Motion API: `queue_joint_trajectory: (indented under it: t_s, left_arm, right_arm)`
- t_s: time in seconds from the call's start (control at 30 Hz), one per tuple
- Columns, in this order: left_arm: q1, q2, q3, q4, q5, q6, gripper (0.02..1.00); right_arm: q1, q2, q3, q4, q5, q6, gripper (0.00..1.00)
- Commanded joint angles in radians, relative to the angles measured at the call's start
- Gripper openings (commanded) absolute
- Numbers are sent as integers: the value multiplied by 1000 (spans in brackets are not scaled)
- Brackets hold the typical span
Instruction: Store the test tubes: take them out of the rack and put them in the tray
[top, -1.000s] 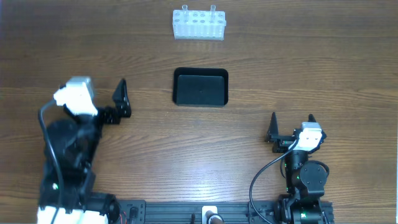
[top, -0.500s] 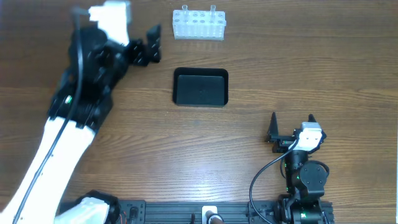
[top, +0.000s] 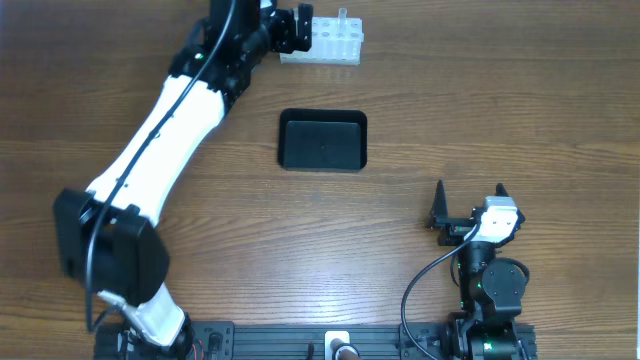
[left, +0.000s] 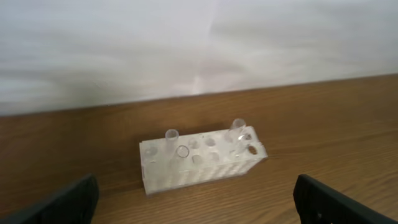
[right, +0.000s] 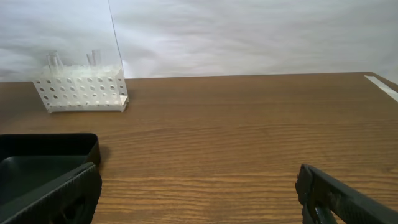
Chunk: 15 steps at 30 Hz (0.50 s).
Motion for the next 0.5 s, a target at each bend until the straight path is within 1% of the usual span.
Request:
queue_joint_trajectory:
  t_s: [0.03, 0.5]
  left_arm:
    - [-2, 106, 82, 5, -35, -11, 996]
    - [-3, 347, 261, 19, -46, -11, 998]
  right_arm:
    - [5, -10, -5, -4, -8, 10, 991]
    - [5, -10, -5, -4, -8, 10, 993]
